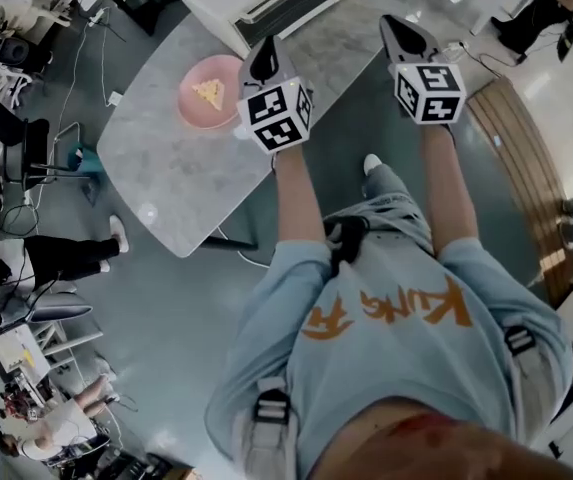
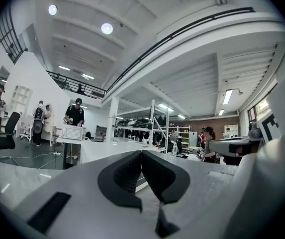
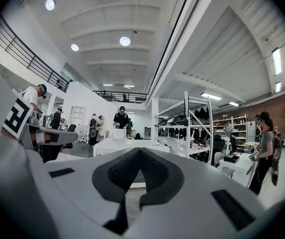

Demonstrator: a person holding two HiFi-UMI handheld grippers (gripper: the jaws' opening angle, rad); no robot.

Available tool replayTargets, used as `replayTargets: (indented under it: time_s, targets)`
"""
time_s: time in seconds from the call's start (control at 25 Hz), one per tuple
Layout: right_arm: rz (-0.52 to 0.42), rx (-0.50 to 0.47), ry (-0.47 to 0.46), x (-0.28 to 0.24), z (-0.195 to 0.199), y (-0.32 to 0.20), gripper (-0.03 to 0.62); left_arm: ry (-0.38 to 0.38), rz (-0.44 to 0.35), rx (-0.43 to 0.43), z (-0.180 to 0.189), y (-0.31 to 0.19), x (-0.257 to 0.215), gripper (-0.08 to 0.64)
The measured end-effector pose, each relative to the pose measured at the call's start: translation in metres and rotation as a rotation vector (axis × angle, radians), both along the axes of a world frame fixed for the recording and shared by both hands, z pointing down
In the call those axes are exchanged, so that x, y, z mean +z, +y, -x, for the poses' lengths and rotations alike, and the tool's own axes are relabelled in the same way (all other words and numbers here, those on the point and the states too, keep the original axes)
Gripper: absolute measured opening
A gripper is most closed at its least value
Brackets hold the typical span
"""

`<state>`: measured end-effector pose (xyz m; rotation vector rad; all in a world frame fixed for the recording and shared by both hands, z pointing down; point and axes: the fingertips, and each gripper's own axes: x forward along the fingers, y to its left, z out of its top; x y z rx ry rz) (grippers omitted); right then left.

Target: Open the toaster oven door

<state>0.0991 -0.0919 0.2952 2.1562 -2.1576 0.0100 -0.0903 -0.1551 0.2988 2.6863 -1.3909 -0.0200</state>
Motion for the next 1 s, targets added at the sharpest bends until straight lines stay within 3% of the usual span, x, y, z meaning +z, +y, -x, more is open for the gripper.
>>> replayTargets:
  time_s: [0.2, 0.44, 0.64, 0.84, 1.0]
  targets:
    - [0.030, -0.095, -0.024, 0.006, -0.060, -0.075, -0.002, -0.018, 0.030, -0.100, -0.056, -0.054, 0.008, 0.002]
    - [0.065, -0.199, -0.076, 0.035, -0.069, -0.149, -0.002, -0.097, 0.056, -0.157, -0.072, -0.092, 0.039, 0.002]
    - [0.075, -0.295, -0.121, 0.049, -0.060, -0.182, -0.002, -0.147, 0.067, -0.223, -0.062, -0.108, 0.046, 0.002]
    - [0.057, -0.425, -0.073, 0.048, -0.030, -0.195, 0.000, -0.197, 0.094, -0.272, -0.043, -0.119, 0.058, 0.002]
    - [0.059, -0.434, -0.084, 0.048, -0.036, -0.209, 0.000, -0.232, 0.101, -0.292, -0.039, -0.125, 0.062, 0.003]
